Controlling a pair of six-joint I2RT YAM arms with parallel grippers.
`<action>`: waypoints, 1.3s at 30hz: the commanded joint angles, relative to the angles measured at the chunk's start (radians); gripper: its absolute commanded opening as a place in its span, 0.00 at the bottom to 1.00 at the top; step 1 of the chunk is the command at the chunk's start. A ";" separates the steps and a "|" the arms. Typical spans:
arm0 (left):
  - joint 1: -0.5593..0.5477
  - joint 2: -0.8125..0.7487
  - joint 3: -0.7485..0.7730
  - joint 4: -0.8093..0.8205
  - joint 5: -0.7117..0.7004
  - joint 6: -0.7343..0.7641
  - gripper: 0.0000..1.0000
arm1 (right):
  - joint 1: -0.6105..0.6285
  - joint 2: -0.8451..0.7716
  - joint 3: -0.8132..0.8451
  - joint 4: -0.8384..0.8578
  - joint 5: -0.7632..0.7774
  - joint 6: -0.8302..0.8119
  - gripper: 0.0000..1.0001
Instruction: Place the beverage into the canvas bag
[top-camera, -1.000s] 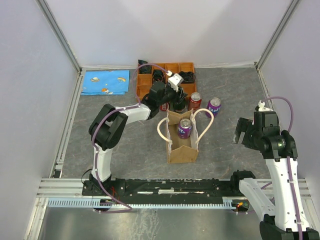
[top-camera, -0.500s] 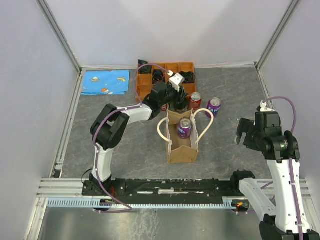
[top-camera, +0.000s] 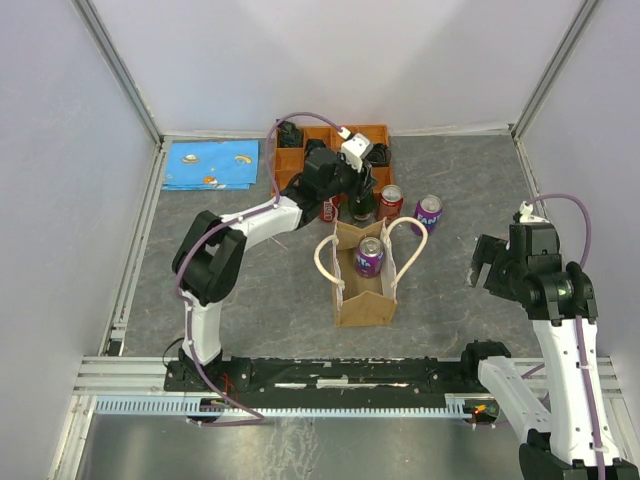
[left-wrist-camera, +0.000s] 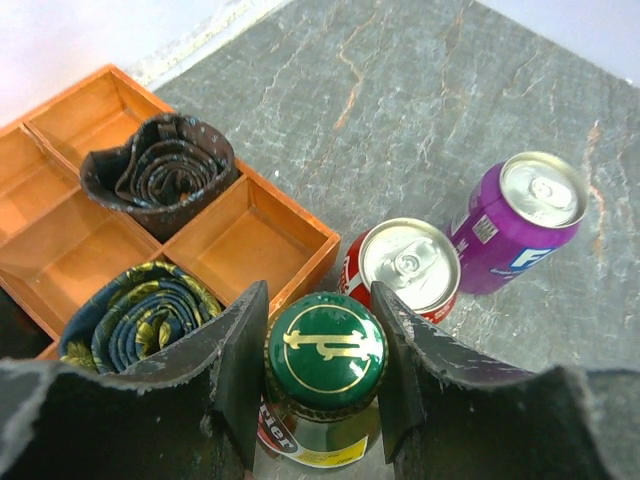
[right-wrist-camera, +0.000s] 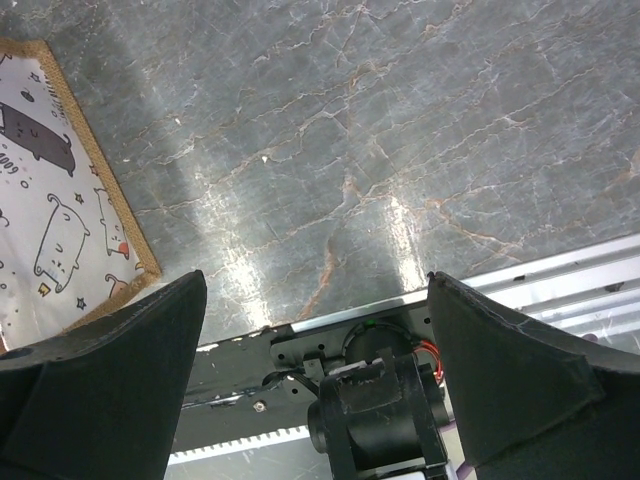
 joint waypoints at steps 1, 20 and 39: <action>-0.006 -0.163 0.112 0.118 0.039 0.014 0.03 | -0.004 0.005 -0.002 0.060 -0.017 0.014 0.99; -0.006 -0.419 0.165 -0.087 0.142 -0.015 0.03 | -0.005 -0.012 -0.025 0.089 -0.042 0.003 0.99; -0.115 -0.648 -0.061 -0.149 0.148 -0.122 0.03 | -0.004 -0.017 -0.034 0.105 -0.081 -0.007 0.99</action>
